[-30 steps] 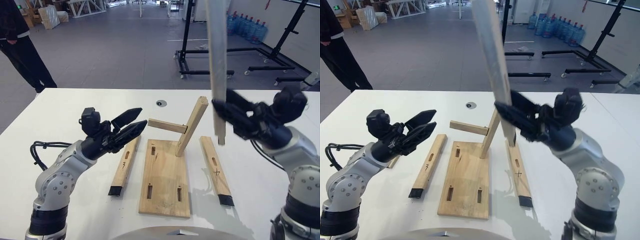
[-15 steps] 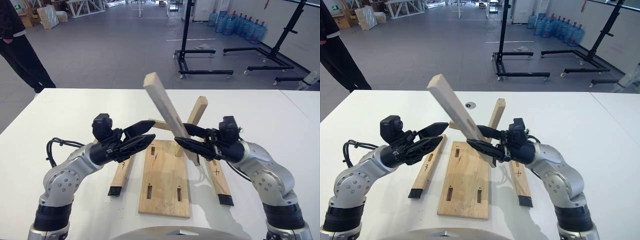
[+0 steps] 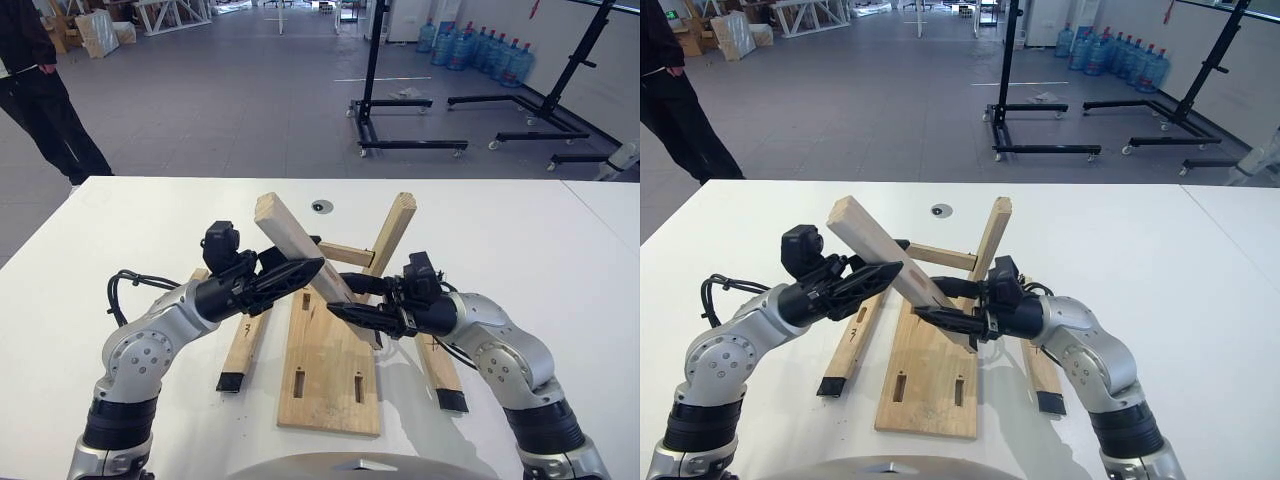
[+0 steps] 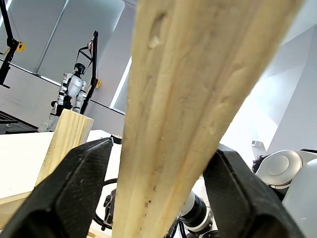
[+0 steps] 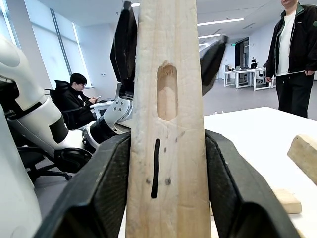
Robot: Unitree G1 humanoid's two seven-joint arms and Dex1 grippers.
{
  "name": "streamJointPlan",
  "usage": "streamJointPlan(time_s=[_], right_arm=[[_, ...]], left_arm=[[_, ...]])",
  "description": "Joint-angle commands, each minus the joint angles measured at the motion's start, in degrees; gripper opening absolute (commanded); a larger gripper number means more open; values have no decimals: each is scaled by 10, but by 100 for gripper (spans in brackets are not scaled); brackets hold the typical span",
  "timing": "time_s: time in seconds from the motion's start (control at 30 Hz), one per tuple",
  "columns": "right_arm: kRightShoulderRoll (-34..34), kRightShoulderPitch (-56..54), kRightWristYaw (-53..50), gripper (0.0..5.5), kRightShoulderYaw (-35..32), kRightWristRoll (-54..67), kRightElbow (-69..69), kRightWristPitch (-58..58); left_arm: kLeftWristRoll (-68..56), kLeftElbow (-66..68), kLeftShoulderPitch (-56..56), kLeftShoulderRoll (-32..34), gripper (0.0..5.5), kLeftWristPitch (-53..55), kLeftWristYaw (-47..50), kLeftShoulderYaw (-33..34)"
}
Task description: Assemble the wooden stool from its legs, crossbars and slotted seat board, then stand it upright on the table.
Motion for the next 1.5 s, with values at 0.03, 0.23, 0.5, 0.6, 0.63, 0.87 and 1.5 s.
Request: streamJointPlan(time_s=[0.03,0.23,0.5,0.6,0.63,0.87,1.5], right_arm=[[-11,-11,8,201,-3,6,3,15],[-15,-25,17,201,-1,11,15,35],[-26,-37,0,270,-14,28,16,77],[-39,-36,-5,325,-18,21,10,87],[-47,-37,-2,338,-16,12,12,88],[-91,-53,11,360,-19,-45,10,61],[-104,-278,-30,360,-164,64,86,83]], left_arm=[[9,-1,-1,0,249,-5,-4,2],[28,2,-4,-2,216,-11,-12,-6],[38,17,-3,-5,212,-37,-40,9],[49,45,-18,10,208,-51,-57,33],[52,54,-21,19,207,-55,-63,45],[73,155,-62,115,206,-52,-144,120],[259,435,-222,89,205,-129,-305,31]])
